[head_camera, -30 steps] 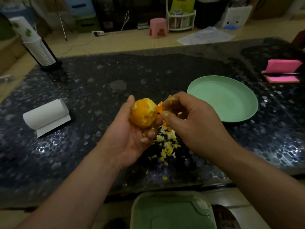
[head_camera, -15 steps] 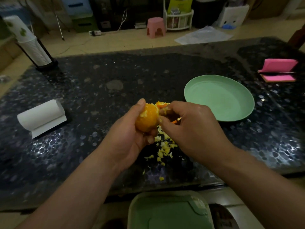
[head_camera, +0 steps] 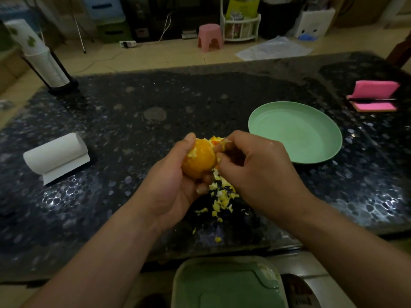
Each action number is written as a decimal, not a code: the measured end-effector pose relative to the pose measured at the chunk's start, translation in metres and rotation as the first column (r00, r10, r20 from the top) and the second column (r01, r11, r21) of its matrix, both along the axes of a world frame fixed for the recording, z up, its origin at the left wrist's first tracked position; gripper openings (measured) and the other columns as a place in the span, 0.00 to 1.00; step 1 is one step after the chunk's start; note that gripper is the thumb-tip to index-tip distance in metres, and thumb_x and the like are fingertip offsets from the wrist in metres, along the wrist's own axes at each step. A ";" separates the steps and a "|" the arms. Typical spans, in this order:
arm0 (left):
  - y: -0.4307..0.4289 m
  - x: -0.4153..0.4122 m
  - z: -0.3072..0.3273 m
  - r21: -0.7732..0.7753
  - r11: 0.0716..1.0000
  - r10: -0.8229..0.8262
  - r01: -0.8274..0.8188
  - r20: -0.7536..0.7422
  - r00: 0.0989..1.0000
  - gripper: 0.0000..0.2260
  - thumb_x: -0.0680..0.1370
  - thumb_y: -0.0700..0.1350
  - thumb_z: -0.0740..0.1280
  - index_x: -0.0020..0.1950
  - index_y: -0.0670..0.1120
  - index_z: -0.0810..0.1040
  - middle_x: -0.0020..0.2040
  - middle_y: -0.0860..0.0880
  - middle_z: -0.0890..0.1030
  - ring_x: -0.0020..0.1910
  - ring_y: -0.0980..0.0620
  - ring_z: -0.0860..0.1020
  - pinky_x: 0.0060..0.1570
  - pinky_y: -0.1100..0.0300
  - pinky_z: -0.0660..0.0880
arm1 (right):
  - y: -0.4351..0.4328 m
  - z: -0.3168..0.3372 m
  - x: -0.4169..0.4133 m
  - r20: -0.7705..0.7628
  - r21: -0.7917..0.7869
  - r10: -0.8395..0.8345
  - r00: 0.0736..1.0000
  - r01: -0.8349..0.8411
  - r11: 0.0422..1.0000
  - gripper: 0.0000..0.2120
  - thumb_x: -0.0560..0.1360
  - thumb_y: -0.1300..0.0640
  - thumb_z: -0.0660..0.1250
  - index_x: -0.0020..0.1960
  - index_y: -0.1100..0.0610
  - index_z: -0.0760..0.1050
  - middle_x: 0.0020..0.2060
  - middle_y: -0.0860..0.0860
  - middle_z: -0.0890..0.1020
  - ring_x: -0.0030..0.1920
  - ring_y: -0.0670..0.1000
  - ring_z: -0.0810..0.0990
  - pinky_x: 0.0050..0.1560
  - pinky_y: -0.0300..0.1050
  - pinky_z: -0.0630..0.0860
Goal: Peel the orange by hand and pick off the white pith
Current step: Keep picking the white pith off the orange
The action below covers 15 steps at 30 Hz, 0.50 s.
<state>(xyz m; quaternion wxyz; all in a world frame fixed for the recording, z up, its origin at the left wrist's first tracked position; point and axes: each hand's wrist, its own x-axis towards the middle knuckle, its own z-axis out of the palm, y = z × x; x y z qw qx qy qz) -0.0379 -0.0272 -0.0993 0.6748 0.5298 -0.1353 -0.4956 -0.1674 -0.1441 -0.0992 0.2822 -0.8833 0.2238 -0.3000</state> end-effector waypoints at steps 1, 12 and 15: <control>0.000 0.001 0.000 -0.005 1.000 0.003 -0.003 -0.003 1.000 0.18 0.84 0.57 0.64 0.63 0.43 0.78 0.53 0.41 0.79 0.36 0.51 0.75 0.28 0.62 0.70 | 0.000 0.002 -0.001 -0.001 0.048 0.027 1.000 -0.027 0.998 0.01 0.78 0.56 0.73 0.48 0.52 0.82 0.36 0.42 0.80 0.38 0.44 0.79 0.36 0.33 0.71; -0.003 -0.003 -0.008 -0.013 0.994 0.108 -0.108 0.258 0.960 0.17 0.84 0.58 0.66 0.61 0.44 0.76 0.51 0.41 0.80 0.40 0.48 0.77 0.31 0.56 0.72 | -0.002 -0.001 -0.001 -0.050 0.278 -0.011 0.999 0.024 0.960 0.08 0.77 0.55 0.74 0.40 0.54 0.82 0.32 0.48 0.82 0.32 0.42 0.77 0.33 0.34 0.72; -0.004 -0.007 -0.009 -0.002 0.994 0.106 -0.113 0.353 0.929 0.18 0.79 0.61 0.66 0.58 0.48 0.78 0.51 0.42 0.81 0.42 0.48 0.76 0.34 0.56 0.73 | -0.002 0.000 -0.001 -0.030 0.363 -0.001 1.000 0.012 0.932 0.12 0.77 0.56 0.74 0.36 0.57 0.79 0.32 0.53 0.80 0.28 0.43 0.71 0.28 0.37 0.68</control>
